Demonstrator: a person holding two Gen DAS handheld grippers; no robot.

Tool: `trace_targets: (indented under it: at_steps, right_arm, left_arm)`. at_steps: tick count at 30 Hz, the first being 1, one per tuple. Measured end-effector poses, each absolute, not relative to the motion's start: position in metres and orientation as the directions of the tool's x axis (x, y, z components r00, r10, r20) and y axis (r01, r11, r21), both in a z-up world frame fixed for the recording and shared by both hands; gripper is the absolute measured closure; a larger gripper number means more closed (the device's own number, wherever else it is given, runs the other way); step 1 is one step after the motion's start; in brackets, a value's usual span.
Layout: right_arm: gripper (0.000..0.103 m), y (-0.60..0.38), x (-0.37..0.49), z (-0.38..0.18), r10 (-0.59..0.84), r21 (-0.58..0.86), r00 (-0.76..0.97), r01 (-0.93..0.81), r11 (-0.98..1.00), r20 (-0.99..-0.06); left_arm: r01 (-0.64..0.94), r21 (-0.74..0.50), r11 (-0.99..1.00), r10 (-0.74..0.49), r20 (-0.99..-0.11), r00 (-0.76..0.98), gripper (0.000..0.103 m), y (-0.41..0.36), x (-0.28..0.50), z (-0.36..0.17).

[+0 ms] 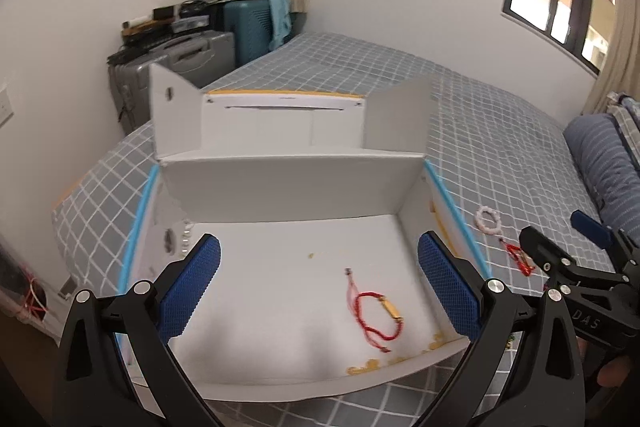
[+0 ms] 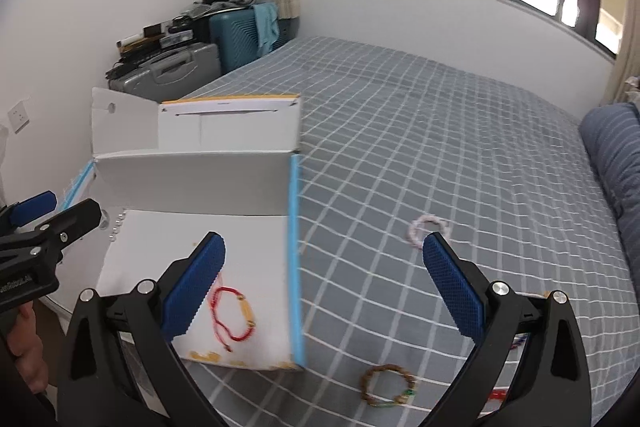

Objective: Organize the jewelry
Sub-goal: 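Withdraw both tools from the box back toward the bracelets on the bed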

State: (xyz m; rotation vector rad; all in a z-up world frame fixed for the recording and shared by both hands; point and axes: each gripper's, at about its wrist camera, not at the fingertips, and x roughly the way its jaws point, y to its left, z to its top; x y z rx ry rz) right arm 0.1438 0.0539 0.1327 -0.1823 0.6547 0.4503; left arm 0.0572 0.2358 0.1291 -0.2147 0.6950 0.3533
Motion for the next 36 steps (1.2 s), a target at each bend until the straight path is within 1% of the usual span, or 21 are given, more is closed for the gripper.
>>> trace_targets:
  at_steps: [8, 23, 31, 36]
  right_arm:
    - [0.008, -0.011, 0.146, 0.137, 0.272, -0.018, 0.741, -0.357, 0.934, -0.614]
    - [0.008, -0.148, 0.135, 0.127, 0.071, -0.026, 0.776, -0.112, 0.993, -0.627]
    - [0.008, -0.204, 0.121, 0.104, -0.023, -0.047, 0.767, -0.01, 0.999, -0.641]
    - [0.008, -0.234, 0.115, 0.08, -0.057, -0.039, 0.747, 0.041, 0.998, -0.663]
  left_arm:
    - [-0.282, -0.061, 0.957, 0.174, -0.657, 0.734, 0.006, 0.18, 0.081, 0.131]
    - [-0.03, -0.049, 0.998, -0.008, -0.638, 0.77, 0.006, 0.055, 0.12, 0.124]
    - [0.041, -0.061, 0.997, -0.071, -0.647, 0.759, 0.006, 0.009, 0.15, 0.097]
    - [0.049, -0.046, 0.998, -0.067, -0.666, 0.743, 0.006, -0.013, 0.165, 0.071]
